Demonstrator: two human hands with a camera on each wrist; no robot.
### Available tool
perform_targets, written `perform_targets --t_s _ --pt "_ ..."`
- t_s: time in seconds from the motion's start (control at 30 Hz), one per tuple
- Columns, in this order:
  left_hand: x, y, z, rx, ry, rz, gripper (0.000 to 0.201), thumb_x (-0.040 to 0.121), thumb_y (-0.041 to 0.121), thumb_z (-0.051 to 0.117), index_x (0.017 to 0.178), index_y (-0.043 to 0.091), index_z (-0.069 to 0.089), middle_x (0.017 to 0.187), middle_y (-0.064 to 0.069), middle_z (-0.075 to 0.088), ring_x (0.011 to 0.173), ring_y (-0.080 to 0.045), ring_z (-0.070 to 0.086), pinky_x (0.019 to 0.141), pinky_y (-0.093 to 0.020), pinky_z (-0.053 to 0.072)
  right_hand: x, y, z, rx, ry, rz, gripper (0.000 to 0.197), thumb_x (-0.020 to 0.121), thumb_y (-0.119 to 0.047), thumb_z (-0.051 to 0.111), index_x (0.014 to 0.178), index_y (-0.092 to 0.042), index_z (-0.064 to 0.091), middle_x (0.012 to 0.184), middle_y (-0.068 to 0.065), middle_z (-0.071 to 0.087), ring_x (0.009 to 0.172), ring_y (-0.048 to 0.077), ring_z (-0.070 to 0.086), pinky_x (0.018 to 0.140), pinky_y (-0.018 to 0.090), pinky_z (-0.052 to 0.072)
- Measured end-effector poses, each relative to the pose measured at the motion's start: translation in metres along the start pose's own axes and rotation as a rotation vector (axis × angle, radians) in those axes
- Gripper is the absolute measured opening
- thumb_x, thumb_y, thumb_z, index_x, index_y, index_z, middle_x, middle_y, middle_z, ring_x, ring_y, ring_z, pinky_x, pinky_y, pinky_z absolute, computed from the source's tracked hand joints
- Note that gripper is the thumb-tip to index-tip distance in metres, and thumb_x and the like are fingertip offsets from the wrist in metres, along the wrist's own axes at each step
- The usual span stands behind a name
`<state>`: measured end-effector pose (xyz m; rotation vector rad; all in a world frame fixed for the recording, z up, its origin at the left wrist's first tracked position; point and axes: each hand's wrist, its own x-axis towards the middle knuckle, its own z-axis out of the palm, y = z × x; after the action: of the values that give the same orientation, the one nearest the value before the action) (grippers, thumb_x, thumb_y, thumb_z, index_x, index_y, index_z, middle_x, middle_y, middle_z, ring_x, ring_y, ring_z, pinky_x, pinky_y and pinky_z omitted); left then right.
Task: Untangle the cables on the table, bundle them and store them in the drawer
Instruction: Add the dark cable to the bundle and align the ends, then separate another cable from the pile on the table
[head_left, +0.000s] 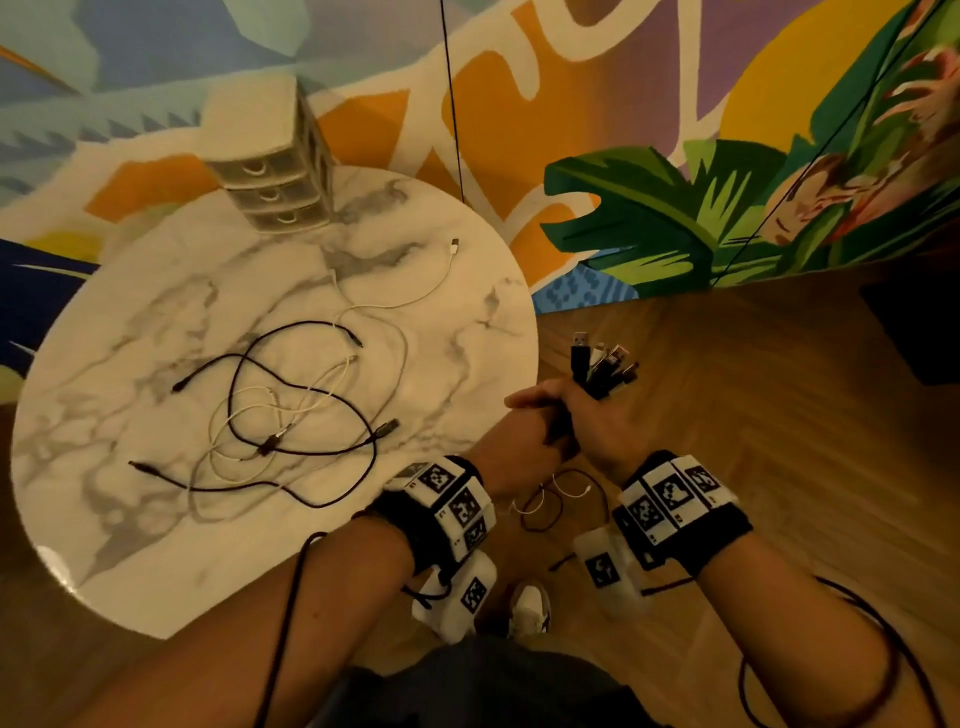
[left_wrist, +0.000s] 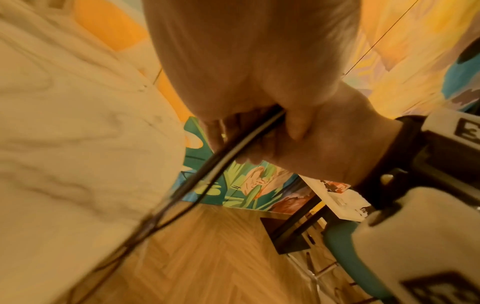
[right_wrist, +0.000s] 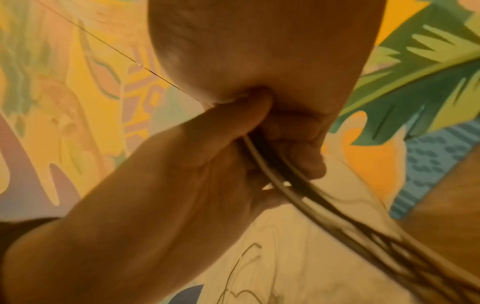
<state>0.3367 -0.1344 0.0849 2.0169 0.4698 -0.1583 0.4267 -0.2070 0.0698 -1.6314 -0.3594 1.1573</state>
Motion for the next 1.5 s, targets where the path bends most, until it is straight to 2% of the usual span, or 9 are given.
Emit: perform_targets --t_s 0.13,0.27,0.47,0.7,0.83,0.93,1.13,1.4,1.5 --pt "-0.018 -0.050 -0.034 0.341 0.005 -0.051 0.028 0.096 0.030 0.048 0.105 0.008 0.063 0.106 -0.011 0.062 0.096 -0.022 0.056 0.084 -0.034 0.044 0.011 0.008 0.016 0.228 0.021 0.026 0.058 0.100 -0.038 0.036 0.074 0.005 0.066 0.089 0.019 0.071 0.084 0.024 0.068 0.079 0.030 0.052" --pt "-0.030 -0.135 -0.074 0.532 0.126 -0.290 0.027 0.094 0.033 0.046 0.097 0.009 0.059 0.102 -0.013 0.060 0.099 -0.032 0.056 0.076 -0.033 0.039 0.016 0.020 0.025 0.059 0.090 -0.056 0.070 0.097 -0.043 0.043 0.034 -0.013 0.043 0.039 0.008 0.045 0.045 0.025 0.050 0.067 0.037 0.045" --pt "-0.025 -0.179 -0.091 0.698 0.075 -0.525 0.040 0.094 0.044 0.043 0.121 0.016 0.049 0.120 -0.013 0.058 0.107 -0.032 0.054 0.086 -0.038 0.047 0.007 0.039 0.036 0.144 -0.103 -0.006 0.057 0.103 -0.027 0.026 0.085 0.004 0.070 0.031 0.000 0.030 0.027 0.012 0.025 0.043 0.028 0.028" --pt "-0.020 -0.155 -0.065 0.523 0.183 -0.264 0.021 0.094 0.032 0.049 0.094 0.012 0.050 0.094 -0.009 0.061 0.089 -0.030 0.057 0.069 -0.034 0.040 0.003 0.040 0.038 -0.019 -0.218 -0.012 0.047 0.103 -0.027 0.019 0.127 -0.016 0.058 0.045 0.004 0.042 0.031 0.017 0.033 0.045 0.028 0.041" --pt "-0.028 -0.102 -0.068 0.286 0.396 0.047 0.016 0.090 0.027 0.058 0.088 0.012 0.058 0.080 0.002 0.054 0.078 -0.018 0.051 0.067 -0.029 0.038 0.010 0.027 0.060 -0.130 -0.125 -0.006 0.036 0.102 -0.029 0.030 0.114 -0.027 0.064 0.056 0.007 0.054 0.045 0.023 0.041 0.043 0.024 0.034" --pt "-0.035 -0.070 -0.075 0.158 0.466 0.123 0.011 0.089 0.020 0.060 0.092 0.010 0.062 0.085 0.000 0.059 0.080 -0.015 0.051 0.072 -0.024 0.041 0.010 0.012 0.078 -0.105 -0.123 0.023 0.031 0.098 -0.020 0.038 0.086 -0.001 0.060 0.057 0.006 0.053 0.052 0.018 0.046 0.053 0.027 0.037" --pt "-0.043 -0.056 -0.079 0.120 0.487 0.167 0.010 0.089 0.013 0.058 0.095 0.010 0.066 0.085 0.005 0.057 0.081 -0.011 0.050 0.070 -0.008 0.035 0.009 0.002 0.092 -0.068 -0.116 -0.106 0.030 0.098 -0.008 0.043 0.069 -0.013 0.051 0.056 0.004 0.042 0.047 0.012 0.036 0.046 0.026 0.031" --pt "-0.049 -0.069 -0.067 -0.100 0.566 0.095 0.018 0.092 0.028 0.053 0.108 0.021 0.059 0.103 0.008 0.056 0.095 -0.008 0.050 0.076 -0.016 0.040 0.001 0.002 0.096 -0.094 0.028 -0.182 0.038 0.100 -0.017 0.041 0.066 -0.012 0.057 0.048 -0.005 0.050 0.041 0.003 0.042 0.046 0.018 0.035" --pt "-0.061 -0.101 -0.052 0.029 0.325 -0.050 0.032 0.088 0.043 0.051 0.114 0.025 0.058 0.103 0.009 0.059 0.095 -0.010 0.052 0.080 -0.024 0.042 0.007 0.008 0.092 0.033 0.163 -0.219 0.049 0.100 -0.019 0.041 0.056 -0.005 0.059 0.059 0.009 0.055 0.054 0.013 0.048 0.057 0.026 0.040"
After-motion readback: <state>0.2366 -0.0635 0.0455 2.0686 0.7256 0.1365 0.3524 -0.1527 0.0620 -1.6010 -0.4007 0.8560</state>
